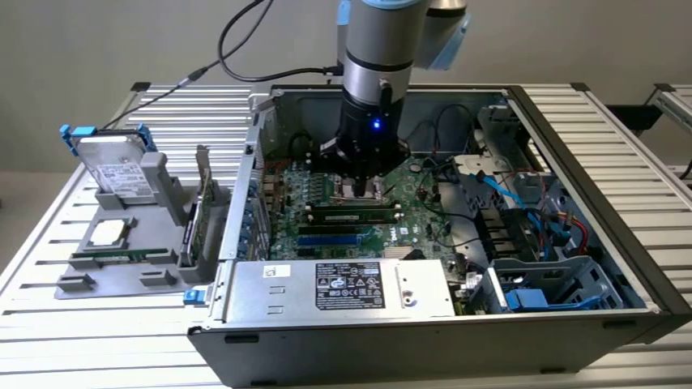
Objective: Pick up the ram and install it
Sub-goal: 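Press down the ram until it locks into place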
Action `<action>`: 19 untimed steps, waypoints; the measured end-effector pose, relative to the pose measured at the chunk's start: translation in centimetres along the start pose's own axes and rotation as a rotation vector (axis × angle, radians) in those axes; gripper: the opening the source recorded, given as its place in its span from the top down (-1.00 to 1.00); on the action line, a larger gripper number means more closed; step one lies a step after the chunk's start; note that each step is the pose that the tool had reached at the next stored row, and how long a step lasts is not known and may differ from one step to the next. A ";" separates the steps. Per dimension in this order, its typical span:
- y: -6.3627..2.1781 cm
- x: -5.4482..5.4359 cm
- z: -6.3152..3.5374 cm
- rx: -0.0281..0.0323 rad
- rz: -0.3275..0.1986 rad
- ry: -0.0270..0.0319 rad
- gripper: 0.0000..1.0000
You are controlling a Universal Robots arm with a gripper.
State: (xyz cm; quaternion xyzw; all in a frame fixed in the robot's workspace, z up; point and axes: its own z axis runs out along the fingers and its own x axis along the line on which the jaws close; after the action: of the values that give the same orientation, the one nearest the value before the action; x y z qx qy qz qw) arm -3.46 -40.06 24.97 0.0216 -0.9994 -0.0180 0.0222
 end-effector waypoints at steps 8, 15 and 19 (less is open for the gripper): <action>-0.26 0.3 -0.14 -0.0012 0.031 -0.0010 0.80; -2.11 0.8 -0.32 -0.0013 0.031 -0.0010 0.80; -2.54 0.8 -0.50 -0.0011 0.027 -0.0027 0.80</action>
State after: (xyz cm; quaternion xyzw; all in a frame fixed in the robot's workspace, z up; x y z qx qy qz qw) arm -4.18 -42.65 25.42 0.0079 -0.9996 -0.0183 0.0211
